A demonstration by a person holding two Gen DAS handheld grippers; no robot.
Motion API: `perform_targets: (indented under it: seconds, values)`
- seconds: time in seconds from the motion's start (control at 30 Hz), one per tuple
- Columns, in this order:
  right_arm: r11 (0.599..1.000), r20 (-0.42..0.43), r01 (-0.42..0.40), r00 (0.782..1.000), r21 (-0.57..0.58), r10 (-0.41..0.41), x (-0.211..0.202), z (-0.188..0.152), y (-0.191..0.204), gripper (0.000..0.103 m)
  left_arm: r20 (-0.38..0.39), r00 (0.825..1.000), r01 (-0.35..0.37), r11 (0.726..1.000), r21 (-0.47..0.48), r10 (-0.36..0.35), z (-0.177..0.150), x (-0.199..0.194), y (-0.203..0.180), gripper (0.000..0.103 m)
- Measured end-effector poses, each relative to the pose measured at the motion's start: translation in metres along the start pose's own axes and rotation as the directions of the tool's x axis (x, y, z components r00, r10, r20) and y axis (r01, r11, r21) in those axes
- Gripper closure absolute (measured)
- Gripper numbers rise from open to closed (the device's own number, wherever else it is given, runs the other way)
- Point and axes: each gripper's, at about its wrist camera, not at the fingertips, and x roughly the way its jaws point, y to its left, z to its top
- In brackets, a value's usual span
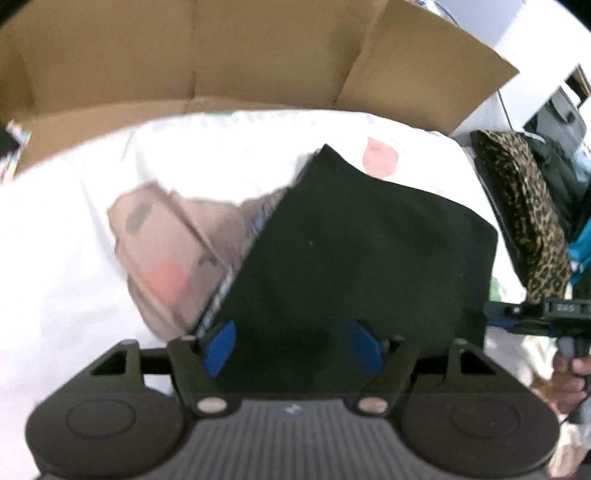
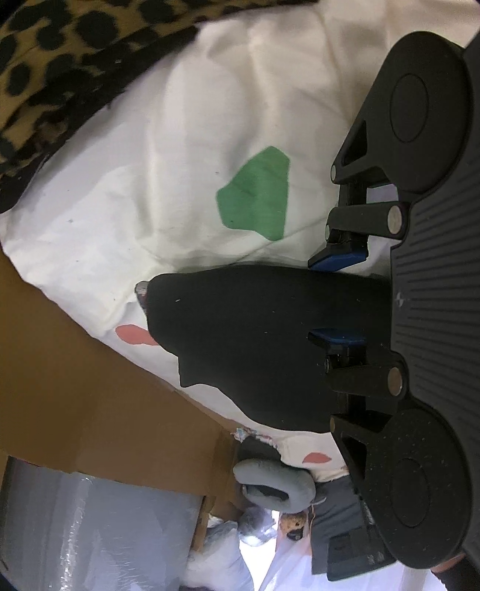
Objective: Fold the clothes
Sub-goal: 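Fold the shorts over toward the right gripper and lower them onto the bed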
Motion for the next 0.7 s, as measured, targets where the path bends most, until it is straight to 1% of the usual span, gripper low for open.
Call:
perform_targets:
  seconds: [0.1, 0.2, 0.27, 0.37, 0.43, 0.47, 0.5, 0.53, 0.57, 0.7]
  values:
    - [0.999, 0.004, -0.02, 1.0, 0.028, 0.019, 0.003, -0.001, -0.003, 0.067, 0.024, 1.0, -0.007, 1.0, 0.002, 0.007, 0.006, 0.007, 0.005, 0.026]
    - [0.998, 0.004, -0.042, 0.999, 0.056, 0.042, 0.007, -0.004, -0.004, 0.067, 0.044, 0.999, -0.013, 1.0, -0.006, 0.014, 0.012, 0.017, 0.011, 0.025]
    - [0.996, 0.004, -0.055, 0.998, 0.068, 0.055, 0.011, -0.006, -0.004, 0.067, 0.051, 0.999, 0.01, 1.0, -0.014, -0.009, 0.017, 0.024, 0.015, 0.022]
    - [0.994, 0.008, -0.072, 0.997, 0.086, 0.072, 0.015, -0.008, -0.005, 0.067, 0.05, 0.997, 0.058, 0.998, 0.008, -0.058, 0.021, 0.038, 0.015, 0.019]
    - [0.994, 0.009, -0.07, 0.998, 0.086, 0.07, 0.019, -0.008, -0.004, 0.068, 0.049, 0.996, 0.072, 0.997, 0.007, -0.072, 0.022, 0.046, 0.016, 0.015]
    - [0.995, 0.007, -0.064, 0.998, 0.075, 0.063, 0.02, -0.008, -0.002, 0.073, 0.047, 0.996, 0.076, 0.997, 0.004, -0.076, 0.023, 0.05, 0.017, 0.015]
    - [0.996, 0.006, -0.058, 0.998, 0.062, 0.058, 0.021, -0.007, 0.0, 0.082, 0.05, 0.995, 0.087, 0.996, 0.0, -0.087, 0.024, 0.052, 0.019, 0.015]
    - [0.997, 0.002, -0.059, 0.998, 0.053, 0.059, 0.021, -0.007, 0.001, 0.086, 0.052, 0.994, 0.099, 0.995, -0.004, -0.098, 0.024, 0.054, 0.02, 0.016]
    - [0.997, 0.001, -0.065, 0.998, 0.049, 0.065, 0.02, -0.006, 0.001, 0.094, 0.055, 0.992, 0.11, 0.994, -0.007, -0.109, 0.025, 0.055, 0.022, 0.022]
    - [0.991, 0.007, -0.115, 0.993, 0.07, 0.114, 0.014, -0.004, 0.0, 0.095, 0.059, 0.989, 0.136, 0.991, 0.004, -0.136, 0.026, 0.054, 0.026, 0.032]
